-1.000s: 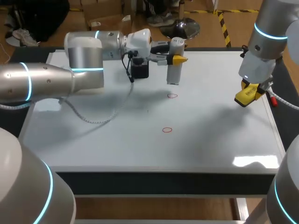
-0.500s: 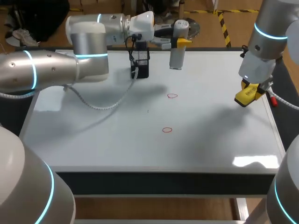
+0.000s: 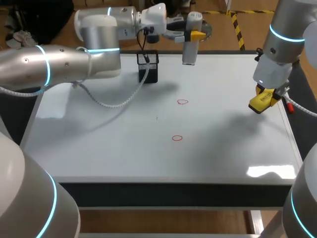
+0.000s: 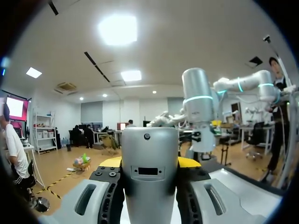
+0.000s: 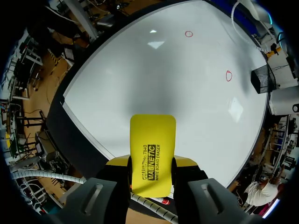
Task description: Pick up the inspection probe, press it on each red-marked spot on the whiteboard one by one, put down the probe, pick up the eraser, and wipe off all the red marks.
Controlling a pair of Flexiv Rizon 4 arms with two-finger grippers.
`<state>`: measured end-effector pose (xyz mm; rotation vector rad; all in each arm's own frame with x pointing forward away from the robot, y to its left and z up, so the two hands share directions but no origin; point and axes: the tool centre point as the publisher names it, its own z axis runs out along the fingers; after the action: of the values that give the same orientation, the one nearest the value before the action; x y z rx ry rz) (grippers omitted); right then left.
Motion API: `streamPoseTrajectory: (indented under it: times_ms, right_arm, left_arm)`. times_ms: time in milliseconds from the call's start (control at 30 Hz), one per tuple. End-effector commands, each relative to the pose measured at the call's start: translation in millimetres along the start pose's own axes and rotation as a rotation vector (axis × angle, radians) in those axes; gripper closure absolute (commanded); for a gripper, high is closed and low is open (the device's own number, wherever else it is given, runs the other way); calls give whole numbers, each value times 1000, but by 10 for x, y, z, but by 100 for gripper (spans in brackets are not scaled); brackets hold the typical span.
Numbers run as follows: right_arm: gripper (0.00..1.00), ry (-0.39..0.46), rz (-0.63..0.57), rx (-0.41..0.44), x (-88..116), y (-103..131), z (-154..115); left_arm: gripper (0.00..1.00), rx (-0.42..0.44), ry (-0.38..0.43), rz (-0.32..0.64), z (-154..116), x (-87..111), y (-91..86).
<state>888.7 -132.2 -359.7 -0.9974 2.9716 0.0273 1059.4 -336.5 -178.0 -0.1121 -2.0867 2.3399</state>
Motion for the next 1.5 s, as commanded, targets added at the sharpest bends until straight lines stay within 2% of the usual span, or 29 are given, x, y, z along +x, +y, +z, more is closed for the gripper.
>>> streamPoseTrajectory:
  times_ms: [33, 267, 467, 1167, 1500]
  right_arm:
    - [100, 3, -2, 1, 0, -6, -8]
    - [100, 3, -2, 1, 0, -6, -8]
    - [100, 3, -2, 1, 0, -6, -8]
    - [100, 3, -2, 1, 0, -6, -8]
    - [100, 4, -182, 25, -631, 505, -106]
  left_arm:
    - [100, -2, 20, -6, 5, -130, 18]
    - [100, -7, 16, -37, -26, -284, 64]
    - [100, -10, 9, -55, -49, -340, 98]
    - [100, -11, 11, -61, -70, -357, 108]
    - [100, -11, 11, -61, -70, -357, 108]
